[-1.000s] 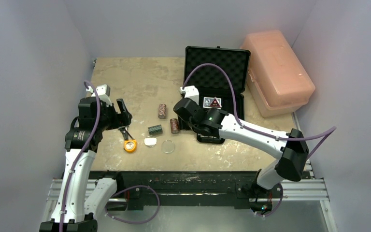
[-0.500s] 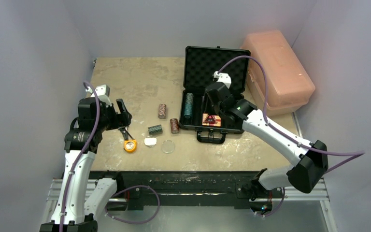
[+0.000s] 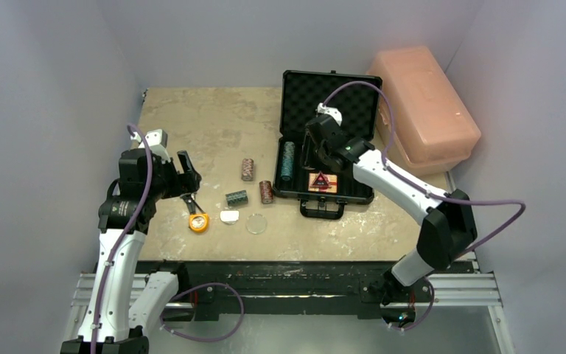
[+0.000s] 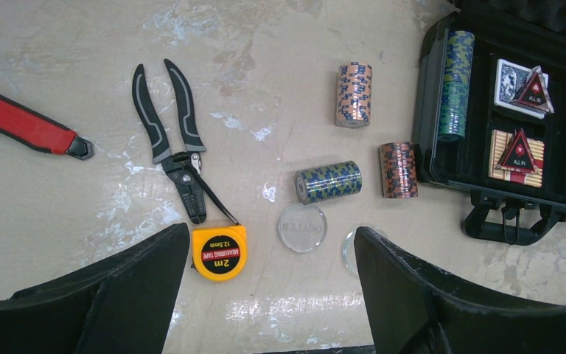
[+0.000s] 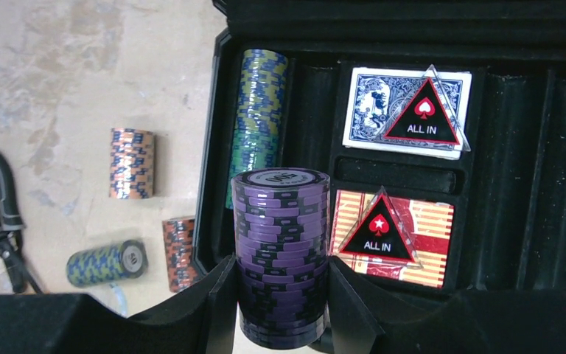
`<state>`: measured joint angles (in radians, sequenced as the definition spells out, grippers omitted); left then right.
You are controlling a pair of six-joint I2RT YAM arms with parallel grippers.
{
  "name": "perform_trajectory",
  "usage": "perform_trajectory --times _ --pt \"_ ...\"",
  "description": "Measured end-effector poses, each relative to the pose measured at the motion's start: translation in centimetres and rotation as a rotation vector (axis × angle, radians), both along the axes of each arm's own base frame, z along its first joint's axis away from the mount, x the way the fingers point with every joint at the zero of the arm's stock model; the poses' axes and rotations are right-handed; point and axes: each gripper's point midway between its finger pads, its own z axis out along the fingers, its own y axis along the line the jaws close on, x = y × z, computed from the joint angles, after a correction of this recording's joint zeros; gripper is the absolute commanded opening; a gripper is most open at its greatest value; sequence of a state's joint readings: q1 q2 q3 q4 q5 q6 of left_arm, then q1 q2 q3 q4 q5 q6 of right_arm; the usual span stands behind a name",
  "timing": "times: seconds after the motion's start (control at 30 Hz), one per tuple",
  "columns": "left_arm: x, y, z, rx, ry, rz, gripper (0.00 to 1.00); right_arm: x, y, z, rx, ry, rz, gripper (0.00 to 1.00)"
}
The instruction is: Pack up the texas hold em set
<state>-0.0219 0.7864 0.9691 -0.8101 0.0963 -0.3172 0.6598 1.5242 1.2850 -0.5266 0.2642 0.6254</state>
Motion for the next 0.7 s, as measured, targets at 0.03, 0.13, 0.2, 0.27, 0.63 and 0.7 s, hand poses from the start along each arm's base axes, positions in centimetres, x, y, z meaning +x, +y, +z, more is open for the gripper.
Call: perform_trajectory --times 0.03,0.13,0.2,0.27,0.63,0.7 --pt "0.0 0.0 0.0 0.0 0.001 0.0 0.82 0.4 0.2 -0.4 -0.009 0.012 -0.006 0.0" --pt "0.0 0.0 0.0 0.0 0.0 0.001 0.82 1.5 0.5 -1.4 -0.025 0.039 -0.023 0.0" --pt "0.0 0.0 0.0 0.001 0.001 0.001 0.82 2.1 0.6 -1.9 -0.031 0.053 -0.03 0.0" --pt "0.0 0.1 0.0 0.002 0.0 0.003 0.82 2.8 0.8 -2.6 -0.038 0.069 -0.036 0.0" --pt "0.0 0.1 0.0 0.004 0.001 0.006 0.82 7.0 1.2 -6.7 -0.068 0.15 -0.067 0.0" --pt "0.0 0.1 0.0 0.004 0.001 0.006 0.82 7.3 1.2 -7.7 -0.073 0.17 -0.069 0.0"
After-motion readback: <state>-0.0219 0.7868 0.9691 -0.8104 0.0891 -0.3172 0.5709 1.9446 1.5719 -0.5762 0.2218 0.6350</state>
